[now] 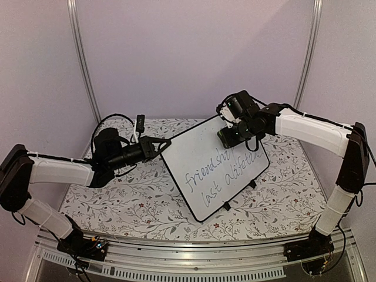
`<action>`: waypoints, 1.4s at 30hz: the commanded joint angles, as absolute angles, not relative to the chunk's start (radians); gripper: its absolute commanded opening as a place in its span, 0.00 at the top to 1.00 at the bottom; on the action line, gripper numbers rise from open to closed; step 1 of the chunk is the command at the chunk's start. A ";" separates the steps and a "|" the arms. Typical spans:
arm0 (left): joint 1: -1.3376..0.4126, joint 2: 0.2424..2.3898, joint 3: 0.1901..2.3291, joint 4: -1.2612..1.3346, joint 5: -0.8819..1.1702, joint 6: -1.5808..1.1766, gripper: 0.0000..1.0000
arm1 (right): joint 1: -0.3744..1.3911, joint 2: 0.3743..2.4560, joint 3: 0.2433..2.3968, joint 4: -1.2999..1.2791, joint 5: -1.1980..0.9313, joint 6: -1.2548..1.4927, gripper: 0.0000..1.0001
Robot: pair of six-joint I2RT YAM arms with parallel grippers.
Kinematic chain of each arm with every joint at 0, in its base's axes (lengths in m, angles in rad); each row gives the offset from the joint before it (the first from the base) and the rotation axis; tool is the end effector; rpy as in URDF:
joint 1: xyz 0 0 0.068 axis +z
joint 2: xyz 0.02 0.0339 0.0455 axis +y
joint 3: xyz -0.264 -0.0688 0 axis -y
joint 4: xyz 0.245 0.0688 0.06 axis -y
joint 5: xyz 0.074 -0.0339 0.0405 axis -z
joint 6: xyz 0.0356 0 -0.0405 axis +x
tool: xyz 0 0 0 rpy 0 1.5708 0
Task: Erase the whiteboard
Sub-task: Erase the whiteboard at the center of the board.
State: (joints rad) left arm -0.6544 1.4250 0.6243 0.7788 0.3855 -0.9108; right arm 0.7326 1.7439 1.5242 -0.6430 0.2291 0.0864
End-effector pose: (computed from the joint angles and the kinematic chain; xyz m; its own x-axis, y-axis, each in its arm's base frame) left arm 0.2317 -0.1946 0.2383 -0.6919 -0.3918 -0.6065 0.5150 0.3210 -0.7949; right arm 0.2941 0.2537 0.2962 -0.6093 -0.4351 -0.6628 -0.4908 0.8636 -0.1157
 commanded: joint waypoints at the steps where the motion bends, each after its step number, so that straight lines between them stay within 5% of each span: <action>1: -0.662 1.381 0.667 0.879 0.499 -0.970 1.00 | 0.726 1.728 1.522 -0.646 0.237 0.077 1.00; 42: -0.612 1.411 0.644 0.892 0.489 -0.945 1.00 | 0.722 1.773 1.587 -0.657 0.217 0.051 1.00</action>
State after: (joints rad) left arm -0.6079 1.4162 0.6239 0.7692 0.4561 -0.9314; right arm 0.7319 1.7561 1.5639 -0.6662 0.2295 0.0479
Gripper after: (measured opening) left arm 0.046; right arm 0.251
